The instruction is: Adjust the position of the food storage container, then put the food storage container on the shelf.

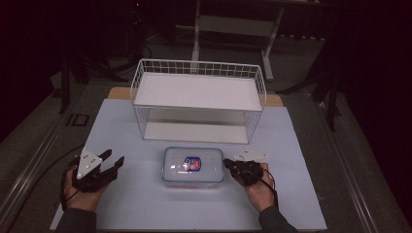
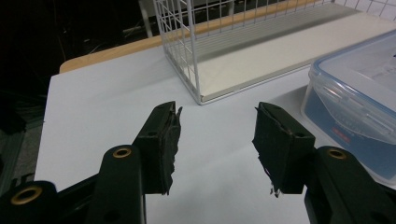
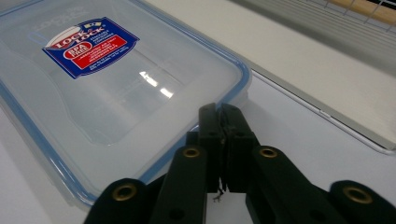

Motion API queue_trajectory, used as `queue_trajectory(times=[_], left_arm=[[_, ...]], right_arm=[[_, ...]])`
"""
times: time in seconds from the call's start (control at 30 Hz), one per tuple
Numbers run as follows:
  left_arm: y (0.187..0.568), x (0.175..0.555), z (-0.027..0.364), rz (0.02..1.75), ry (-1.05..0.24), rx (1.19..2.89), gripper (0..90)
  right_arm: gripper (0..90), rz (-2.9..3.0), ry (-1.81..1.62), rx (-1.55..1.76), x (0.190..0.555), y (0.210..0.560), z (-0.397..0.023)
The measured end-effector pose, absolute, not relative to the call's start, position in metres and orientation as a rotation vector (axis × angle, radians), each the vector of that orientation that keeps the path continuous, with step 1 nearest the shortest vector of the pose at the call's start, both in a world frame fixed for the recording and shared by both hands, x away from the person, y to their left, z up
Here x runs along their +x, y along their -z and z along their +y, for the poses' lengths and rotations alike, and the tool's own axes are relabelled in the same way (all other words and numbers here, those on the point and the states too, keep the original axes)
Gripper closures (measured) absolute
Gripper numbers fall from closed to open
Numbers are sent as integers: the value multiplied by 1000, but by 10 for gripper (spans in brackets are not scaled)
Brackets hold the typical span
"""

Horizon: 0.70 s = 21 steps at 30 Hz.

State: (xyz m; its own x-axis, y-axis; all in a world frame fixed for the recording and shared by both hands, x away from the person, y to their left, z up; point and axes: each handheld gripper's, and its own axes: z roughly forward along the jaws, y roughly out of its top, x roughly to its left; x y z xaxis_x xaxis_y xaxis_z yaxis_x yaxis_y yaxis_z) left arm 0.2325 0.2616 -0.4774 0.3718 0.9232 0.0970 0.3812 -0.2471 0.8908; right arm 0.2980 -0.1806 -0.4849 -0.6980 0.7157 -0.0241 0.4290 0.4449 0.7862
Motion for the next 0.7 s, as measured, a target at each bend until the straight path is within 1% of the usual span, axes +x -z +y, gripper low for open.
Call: queue_trajectory(times=[0.17, 0.33, 0.37, 0.4, 0.5, 0.63, 0.67, 0.7], left_arm=[[477, 232, 261, 1140, -817, 1802, 490], [476, 232, 257, 1132, -786, 1799, 483], [476, 232, 256, 1128, -773, 1800, 481], [476, 232, 256, 1128, -773, 1800, 476], [474, 231, 249, 1105, -718, 1814, 456], [471, 232, 239, 1077, -639, 1820, 436], [470, 234, 235, 1068, -587, 1825, 422], [469, 236, 232, 1064, -565, 1831, 399]], right_arm=[[830, 2327, -1132, 956, 297, 479, -183], [698, 2294, -1199, 994, 296, 472, -191], [677, 2289, -1213, 1003, 296, 471, -192], [677, 2289, -1213, 1003, 296, 471, -192], [586, 2282, -1252, 1043, 296, 468, -195], [513, 2301, -1287, 1062, 296, 467, -194], [509, 2307, -1295, 1069, 296, 467, -193], [493, 2318, -1304, 1082, 297, 467, -192]])
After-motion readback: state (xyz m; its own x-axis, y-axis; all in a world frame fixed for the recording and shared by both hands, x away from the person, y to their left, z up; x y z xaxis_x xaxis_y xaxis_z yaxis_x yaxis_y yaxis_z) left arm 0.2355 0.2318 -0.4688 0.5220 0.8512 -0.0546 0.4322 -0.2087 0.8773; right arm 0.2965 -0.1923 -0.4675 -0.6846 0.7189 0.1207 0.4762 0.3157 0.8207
